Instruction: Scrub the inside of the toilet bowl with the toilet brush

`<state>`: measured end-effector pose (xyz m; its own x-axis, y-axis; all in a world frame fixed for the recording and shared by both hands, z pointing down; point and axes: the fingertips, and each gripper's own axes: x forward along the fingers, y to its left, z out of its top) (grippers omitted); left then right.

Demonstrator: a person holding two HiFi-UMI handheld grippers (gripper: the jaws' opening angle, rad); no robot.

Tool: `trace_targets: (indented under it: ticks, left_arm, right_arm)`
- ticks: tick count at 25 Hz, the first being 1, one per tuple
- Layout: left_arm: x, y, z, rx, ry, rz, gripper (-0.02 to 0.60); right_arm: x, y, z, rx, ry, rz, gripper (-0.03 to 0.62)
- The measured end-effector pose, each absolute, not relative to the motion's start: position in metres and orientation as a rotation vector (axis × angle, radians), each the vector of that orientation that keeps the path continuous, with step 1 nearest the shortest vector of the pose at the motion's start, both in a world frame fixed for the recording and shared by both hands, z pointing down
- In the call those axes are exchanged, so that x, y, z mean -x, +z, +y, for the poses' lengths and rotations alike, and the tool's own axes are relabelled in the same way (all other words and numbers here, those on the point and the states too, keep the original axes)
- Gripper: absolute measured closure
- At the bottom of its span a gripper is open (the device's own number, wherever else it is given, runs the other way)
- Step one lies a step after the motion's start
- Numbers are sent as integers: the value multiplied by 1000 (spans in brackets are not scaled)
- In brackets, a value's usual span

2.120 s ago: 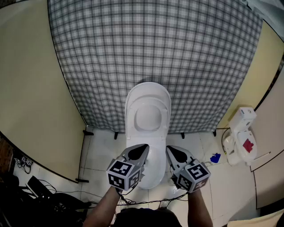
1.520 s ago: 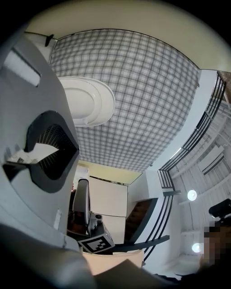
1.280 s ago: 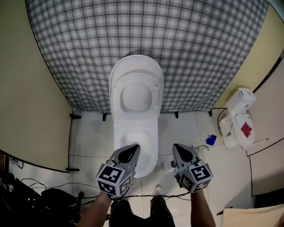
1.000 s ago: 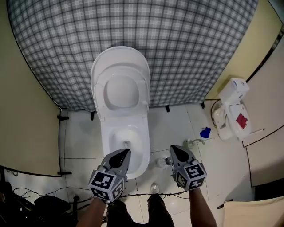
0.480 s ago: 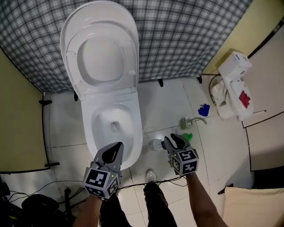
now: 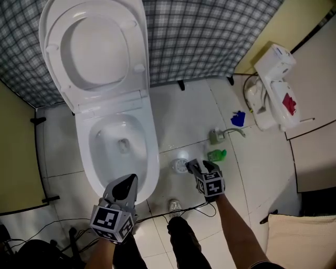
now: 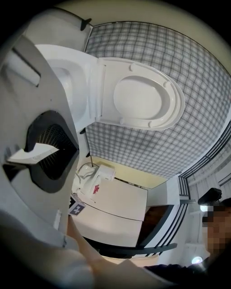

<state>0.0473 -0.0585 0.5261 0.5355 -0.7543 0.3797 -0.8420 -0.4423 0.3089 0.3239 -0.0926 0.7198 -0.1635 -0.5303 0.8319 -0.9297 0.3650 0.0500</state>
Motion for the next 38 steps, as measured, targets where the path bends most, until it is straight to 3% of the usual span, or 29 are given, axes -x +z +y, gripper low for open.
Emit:
trace_targets:
  ticks: [10, 19, 28, 38]
  left_arm:
    - [-41, 550, -56, -2306, 265, -1312, 571]
    - [-27, 550, -63, -2269, 269, -1341, 571]
    - [-28, 511, -79, -2287, 257, -1328, 571]
    - [21, 458, -103, -2242, 179, -1454, 571]
  right_arm:
    - [-319, 792, -101, -1270, 695, -1733, 367]
    - [-325, 780, -99, -1221, 701, -1700, 388]
    - [-321, 621, -111, -1276, 568, -1912, 388]
    - [-230, 411, -145, -1365, 354, -2344, 388]
